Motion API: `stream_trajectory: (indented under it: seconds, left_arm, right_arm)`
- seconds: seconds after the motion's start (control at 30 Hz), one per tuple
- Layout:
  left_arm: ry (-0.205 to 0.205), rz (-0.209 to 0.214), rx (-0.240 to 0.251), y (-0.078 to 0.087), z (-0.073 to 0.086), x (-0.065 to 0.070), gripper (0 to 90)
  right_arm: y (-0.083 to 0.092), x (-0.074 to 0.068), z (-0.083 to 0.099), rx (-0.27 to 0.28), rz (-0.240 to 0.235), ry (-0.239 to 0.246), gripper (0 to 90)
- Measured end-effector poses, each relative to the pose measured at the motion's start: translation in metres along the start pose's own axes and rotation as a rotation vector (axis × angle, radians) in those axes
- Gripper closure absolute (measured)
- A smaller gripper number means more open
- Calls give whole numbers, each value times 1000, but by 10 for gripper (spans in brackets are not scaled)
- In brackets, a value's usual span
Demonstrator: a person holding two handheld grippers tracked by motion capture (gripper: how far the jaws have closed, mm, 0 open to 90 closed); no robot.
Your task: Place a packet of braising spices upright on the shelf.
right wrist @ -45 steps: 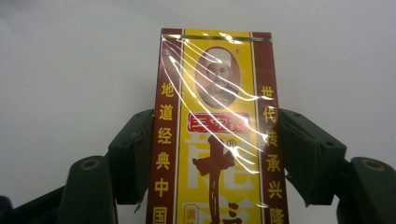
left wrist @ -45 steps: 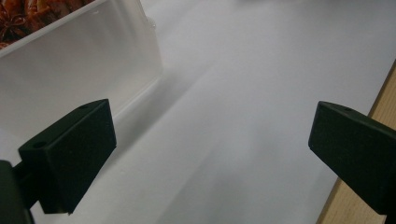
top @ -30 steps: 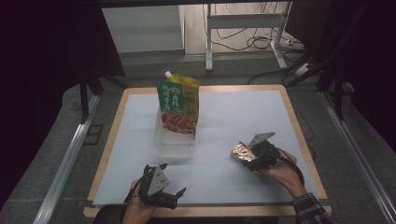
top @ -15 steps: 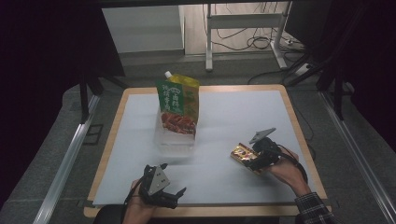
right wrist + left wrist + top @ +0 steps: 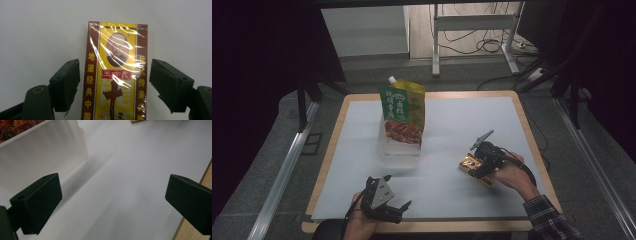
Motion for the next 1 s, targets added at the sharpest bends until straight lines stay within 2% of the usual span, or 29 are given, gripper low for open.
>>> stream_trajectory:
  seconds: [0.33,0.5,0.6,0.7,0.83,1.0]
  left_arm:
    - [-4,-1,-1,0,0,0,5]
    - [-8,0,-3,0,0,1,5]
    - [-8,-1,-2,0,0,0,5]
    - [-7,-3,-2,0,0,0,6]
    - [-9,-3,-2,0,0,0,6]
    - [-7,-6,0,0,0,0,6]
  right_arm:
    - [-14,5,-7,-110,9,2,248]
    - [-20,4,-9,-150,22,0,297]
    - [-20,3,-9,-151,20,-9,313]
    - [-16,2,-10,-121,19,-12,316]
    - [-6,1,-15,-31,10,-22,317]
    - [5,1,-20,57,19,-9,319]
Point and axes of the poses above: each handheld gripper's, and its own axes: y roughly backward along the jaws, z roughly out of its underside, x roughly to its right, the point moved 9 cm from there along -y, roughly forward along the jaws, and after that the axes turned 11 degrees about -z, right-handed, at the moved point
